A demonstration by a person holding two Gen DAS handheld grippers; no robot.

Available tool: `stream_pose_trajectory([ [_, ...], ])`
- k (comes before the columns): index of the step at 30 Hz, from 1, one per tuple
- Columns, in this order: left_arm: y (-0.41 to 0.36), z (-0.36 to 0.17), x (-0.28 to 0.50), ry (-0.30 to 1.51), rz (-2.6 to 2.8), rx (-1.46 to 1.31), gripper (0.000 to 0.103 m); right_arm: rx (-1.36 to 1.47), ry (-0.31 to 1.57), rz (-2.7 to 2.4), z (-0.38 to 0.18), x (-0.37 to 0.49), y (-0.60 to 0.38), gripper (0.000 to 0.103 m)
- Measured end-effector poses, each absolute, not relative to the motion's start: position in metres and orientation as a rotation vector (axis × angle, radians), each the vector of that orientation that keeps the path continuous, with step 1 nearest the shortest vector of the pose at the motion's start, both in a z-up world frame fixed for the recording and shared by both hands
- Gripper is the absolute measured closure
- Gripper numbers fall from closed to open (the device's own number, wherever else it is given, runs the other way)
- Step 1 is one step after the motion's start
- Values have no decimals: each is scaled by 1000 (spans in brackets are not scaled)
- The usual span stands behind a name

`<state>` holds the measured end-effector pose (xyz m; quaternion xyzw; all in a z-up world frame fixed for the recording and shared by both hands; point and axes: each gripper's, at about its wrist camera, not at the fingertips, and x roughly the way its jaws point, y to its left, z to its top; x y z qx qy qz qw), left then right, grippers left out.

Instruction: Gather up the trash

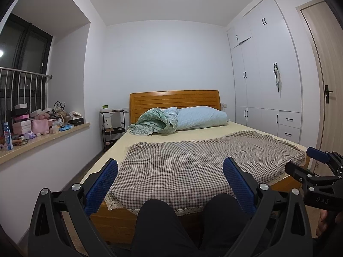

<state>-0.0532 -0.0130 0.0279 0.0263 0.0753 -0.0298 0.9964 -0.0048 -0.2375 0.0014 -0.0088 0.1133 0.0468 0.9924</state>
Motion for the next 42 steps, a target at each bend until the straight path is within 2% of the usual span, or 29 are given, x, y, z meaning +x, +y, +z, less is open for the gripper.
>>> stream_pose_trajectory([
  [42, -13, 26, -50, 158, -62, 48, 8, -33, 239, 98, 1, -6, -237, 15],
])
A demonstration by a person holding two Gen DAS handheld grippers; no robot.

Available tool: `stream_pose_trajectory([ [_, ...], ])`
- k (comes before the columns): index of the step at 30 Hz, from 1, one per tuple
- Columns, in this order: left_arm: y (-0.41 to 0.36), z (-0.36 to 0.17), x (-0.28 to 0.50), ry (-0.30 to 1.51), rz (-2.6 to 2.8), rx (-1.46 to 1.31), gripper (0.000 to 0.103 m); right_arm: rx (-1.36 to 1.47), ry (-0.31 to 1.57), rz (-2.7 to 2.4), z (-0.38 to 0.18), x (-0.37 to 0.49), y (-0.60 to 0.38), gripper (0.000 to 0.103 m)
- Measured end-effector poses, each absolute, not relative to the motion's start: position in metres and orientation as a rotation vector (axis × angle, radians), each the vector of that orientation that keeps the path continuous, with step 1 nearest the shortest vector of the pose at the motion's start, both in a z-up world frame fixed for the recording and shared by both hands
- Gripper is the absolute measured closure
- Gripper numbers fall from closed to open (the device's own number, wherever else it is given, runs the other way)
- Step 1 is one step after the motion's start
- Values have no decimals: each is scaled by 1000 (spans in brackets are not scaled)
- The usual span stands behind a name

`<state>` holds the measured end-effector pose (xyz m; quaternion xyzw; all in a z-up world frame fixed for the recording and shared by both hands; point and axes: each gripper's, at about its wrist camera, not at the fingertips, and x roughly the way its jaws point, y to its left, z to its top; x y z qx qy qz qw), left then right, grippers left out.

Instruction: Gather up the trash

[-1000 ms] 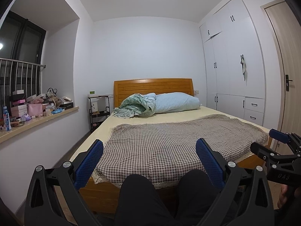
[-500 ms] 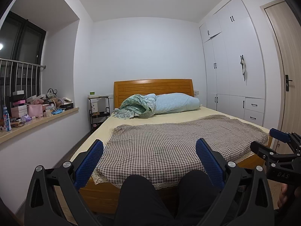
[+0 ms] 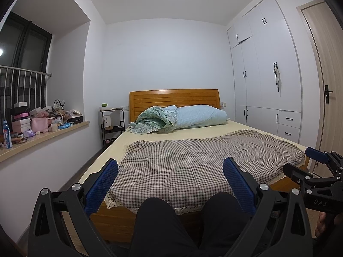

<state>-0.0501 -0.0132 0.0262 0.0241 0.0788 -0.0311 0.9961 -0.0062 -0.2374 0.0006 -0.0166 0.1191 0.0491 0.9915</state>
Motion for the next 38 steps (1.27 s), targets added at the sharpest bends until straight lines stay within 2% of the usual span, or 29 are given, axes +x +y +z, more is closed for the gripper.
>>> stream_pose_trajectory([
  [29, -12, 24, -47, 171, -64, 51, 8, -38, 254, 115, -1, -3, -241, 15],
  [34, -8, 21, -25, 210, -71, 29, 8, -44, 262, 102, -4, 12, -241, 15],
  [38, 9, 12, 20, 275, -65, 4, 8, -26, 285, 63, -12, 50, -253, 15],
])
